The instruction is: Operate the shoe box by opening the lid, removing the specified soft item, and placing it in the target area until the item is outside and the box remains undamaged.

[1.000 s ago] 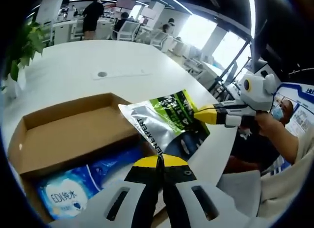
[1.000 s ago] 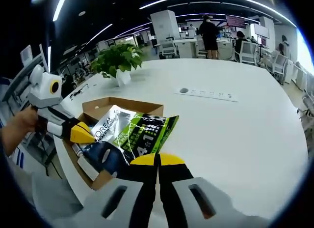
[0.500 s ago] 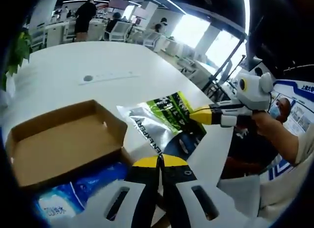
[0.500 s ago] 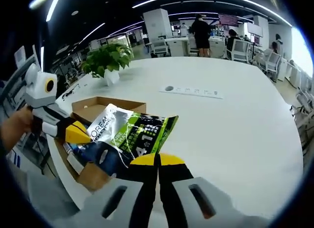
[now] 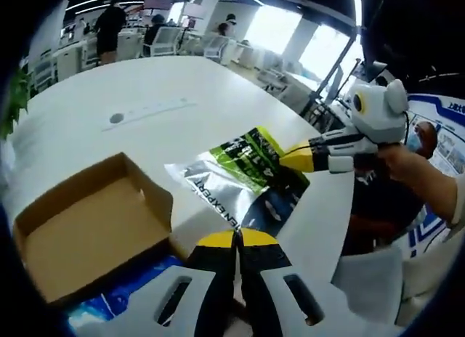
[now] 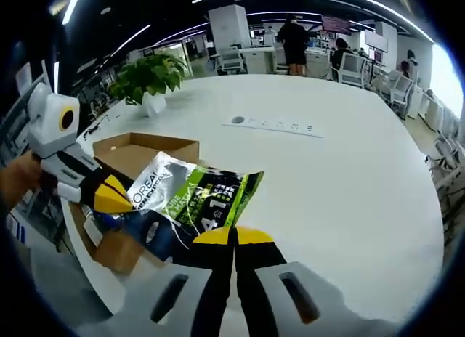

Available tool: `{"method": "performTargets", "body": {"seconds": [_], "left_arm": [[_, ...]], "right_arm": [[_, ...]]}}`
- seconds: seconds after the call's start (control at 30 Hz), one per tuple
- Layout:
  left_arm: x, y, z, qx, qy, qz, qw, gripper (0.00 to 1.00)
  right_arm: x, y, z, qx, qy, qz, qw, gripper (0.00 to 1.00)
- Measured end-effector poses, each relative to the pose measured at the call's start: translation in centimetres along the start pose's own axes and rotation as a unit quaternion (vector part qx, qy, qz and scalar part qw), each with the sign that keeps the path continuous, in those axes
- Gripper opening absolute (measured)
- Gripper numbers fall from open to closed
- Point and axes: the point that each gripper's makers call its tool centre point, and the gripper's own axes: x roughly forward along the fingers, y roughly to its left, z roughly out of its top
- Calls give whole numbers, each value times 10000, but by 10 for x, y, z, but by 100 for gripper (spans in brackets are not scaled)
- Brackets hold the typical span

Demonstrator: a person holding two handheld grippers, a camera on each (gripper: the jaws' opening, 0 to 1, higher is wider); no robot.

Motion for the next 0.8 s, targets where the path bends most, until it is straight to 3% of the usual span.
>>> {"method": "performTargets", "body": {"seconds": [0.4,0.8], "left_arm": [[30,20,-9,577,527,298,9965,0],[53,27,-17,1579,983,673,9802,0]], "right_arm": [[25,-9,-9,-292,253,-81,9992,0],[41,-19,-17,-343,392,-161,9985,0]]}}
